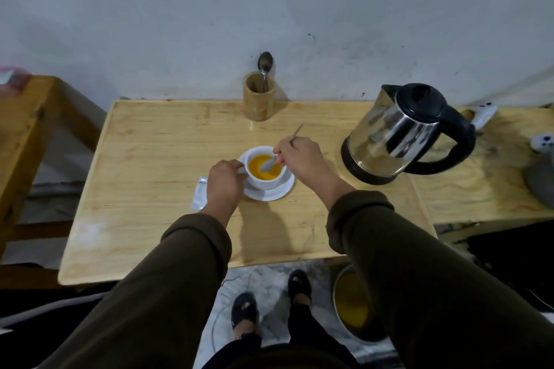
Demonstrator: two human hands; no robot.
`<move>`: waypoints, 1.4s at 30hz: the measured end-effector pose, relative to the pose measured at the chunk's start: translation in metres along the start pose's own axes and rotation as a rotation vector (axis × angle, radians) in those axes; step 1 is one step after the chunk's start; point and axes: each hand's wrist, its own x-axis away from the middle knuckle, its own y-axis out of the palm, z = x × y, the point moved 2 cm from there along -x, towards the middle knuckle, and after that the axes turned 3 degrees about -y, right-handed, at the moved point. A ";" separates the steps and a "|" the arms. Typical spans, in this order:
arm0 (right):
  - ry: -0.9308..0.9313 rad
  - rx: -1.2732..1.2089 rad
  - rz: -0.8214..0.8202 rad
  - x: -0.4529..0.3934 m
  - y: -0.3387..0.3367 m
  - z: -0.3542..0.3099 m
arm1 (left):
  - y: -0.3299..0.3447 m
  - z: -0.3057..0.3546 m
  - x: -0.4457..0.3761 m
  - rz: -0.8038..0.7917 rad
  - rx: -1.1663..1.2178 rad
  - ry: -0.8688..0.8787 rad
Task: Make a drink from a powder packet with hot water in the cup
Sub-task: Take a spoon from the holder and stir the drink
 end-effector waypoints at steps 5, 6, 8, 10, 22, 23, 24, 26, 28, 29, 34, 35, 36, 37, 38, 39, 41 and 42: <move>-0.127 0.296 0.017 -0.003 0.008 0.003 | -0.002 -0.004 0.002 -0.024 0.024 -0.017; -0.137 0.338 0.026 -0.004 0.008 0.003 | -0.003 -0.004 0.002 -0.025 0.024 -0.018; -0.149 0.391 0.049 -0.007 0.007 0.002 | -0.003 -0.005 0.002 -0.022 0.035 -0.022; -0.185 0.384 0.046 -0.012 0.009 0.002 | -0.003 -0.004 0.001 -0.017 0.040 -0.027; -0.200 0.382 -0.137 -0.022 0.022 0.002 | -0.004 -0.002 0.001 -0.003 0.070 -0.089; -0.187 0.371 -0.148 -0.023 0.022 0.003 | -0.004 -0.002 0.001 -0.003 0.064 -0.086; -0.175 0.358 -0.160 -0.023 0.022 0.003 | -0.004 -0.002 0.001 -0.004 0.061 -0.084; -0.159 0.342 -0.182 -0.023 0.022 0.003 | -0.005 -0.002 0.000 -0.009 0.062 -0.087; -0.164 0.346 -0.184 -0.023 0.020 0.003 | -0.005 -0.001 -0.001 -0.014 0.063 -0.095; -0.168 0.358 -0.179 -0.022 0.020 0.002 | -0.006 -0.001 -0.001 -0.016 0.061 -0.098; -0.191 0.439 -0.136 -0.026 0.017 0.003 | -0.007 -0.001 0.000 -0.025 0.051 -0.092; -0.198 0.448 -0.125 -0.027 0.018 0.002 | -0.007 0.000 0.000 -0.026 0.049 -0.092; -0.208 0.456 -0.113 -0.027 0.017 0.001 | -0.007 0.000 -0.001 -0.027 0.049 -0.096; -0.217 0.465 -0.105 -0.026 0.017 0.000 | -0.007 0.000 -0.001 -0.029 0.052 -0.100; -0.232 0.478 -0.104 -0.026 0.017 -0.001 | -0.008 0.000 -0.001 -0.031 0.056 -0.103; -0.245 0.490 -0.111 -0.025 0.018 -0.002 | -0.008 0.000 -0.001 -0.033 0.059 -0.103; -0.263 0.481 -0.126 -0.024 0.020 -0.002 | -0.009 -0.001 0.000 -0.038 0.069 -0.107; -0.256 0.450 -0.132 -0.025 0.021 0.000 | -0.009 -0.001 0.000 -0.041 0.075 -0.109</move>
